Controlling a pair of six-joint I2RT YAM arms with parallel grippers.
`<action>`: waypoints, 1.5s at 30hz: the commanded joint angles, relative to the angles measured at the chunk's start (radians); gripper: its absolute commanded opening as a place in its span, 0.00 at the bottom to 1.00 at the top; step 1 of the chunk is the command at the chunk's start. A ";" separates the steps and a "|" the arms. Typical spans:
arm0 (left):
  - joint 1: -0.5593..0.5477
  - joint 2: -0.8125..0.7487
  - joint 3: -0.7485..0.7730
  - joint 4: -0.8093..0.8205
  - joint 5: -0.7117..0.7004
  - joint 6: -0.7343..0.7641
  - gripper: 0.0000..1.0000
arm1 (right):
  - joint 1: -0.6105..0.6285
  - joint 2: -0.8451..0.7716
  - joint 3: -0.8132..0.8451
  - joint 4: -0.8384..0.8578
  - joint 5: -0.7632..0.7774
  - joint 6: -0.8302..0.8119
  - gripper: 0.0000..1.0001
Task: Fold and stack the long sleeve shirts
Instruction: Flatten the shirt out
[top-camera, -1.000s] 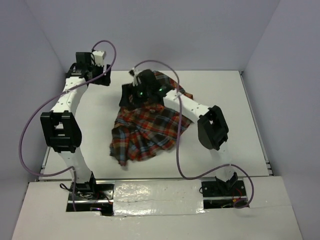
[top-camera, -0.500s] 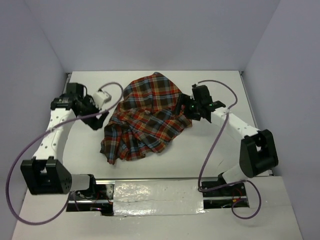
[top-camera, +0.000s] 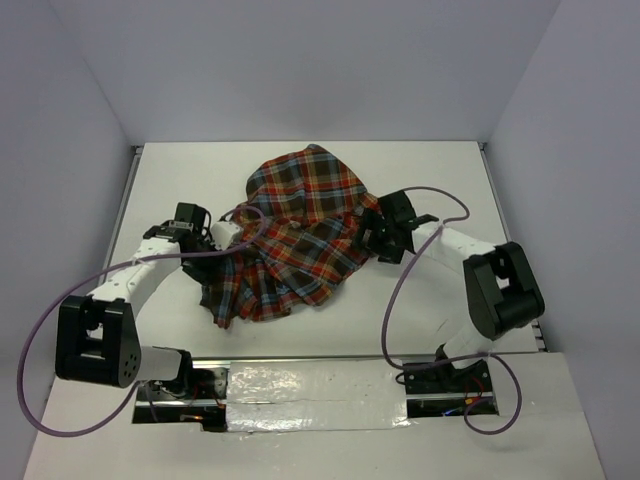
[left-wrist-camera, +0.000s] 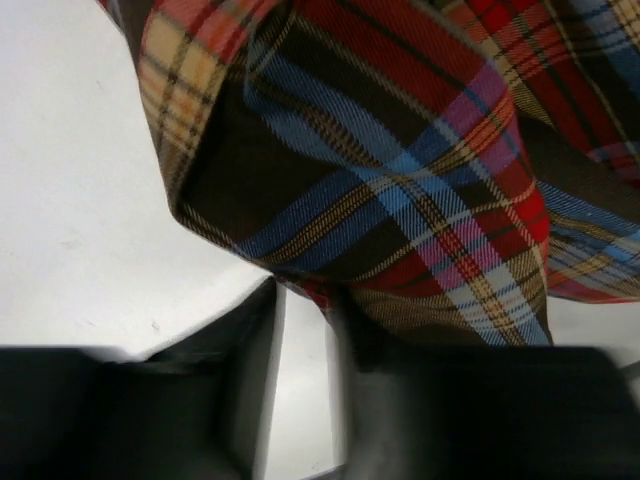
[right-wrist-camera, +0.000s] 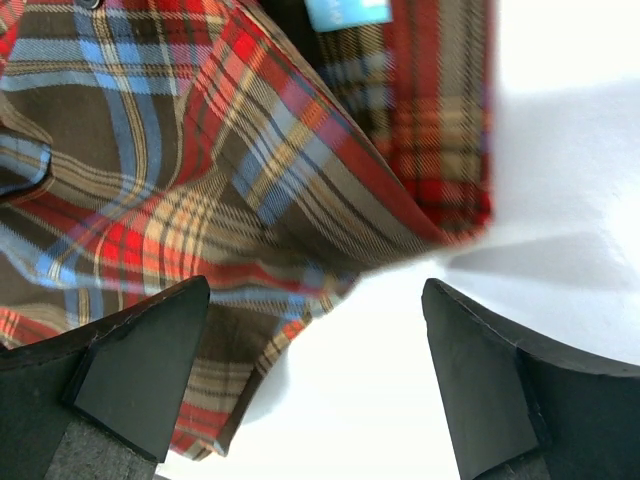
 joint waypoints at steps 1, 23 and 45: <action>-0.005 0.007 0.002 0.113 0.009 -0.055 0.30 | -0.002 -0.108 -0.056 0.040 0.057 0.083 0.94; 0.020 0.130 0.344 0.027 0.106 0.027 0.24 | -0.084 0.214 0.637 0.051 0.005 -0.079 0.00; -0.175 0.176 0.114 0.161 0.134 -0.281 0.57 | -0.127 0.010 0.103 0.065 -0.068 -0.101 0.79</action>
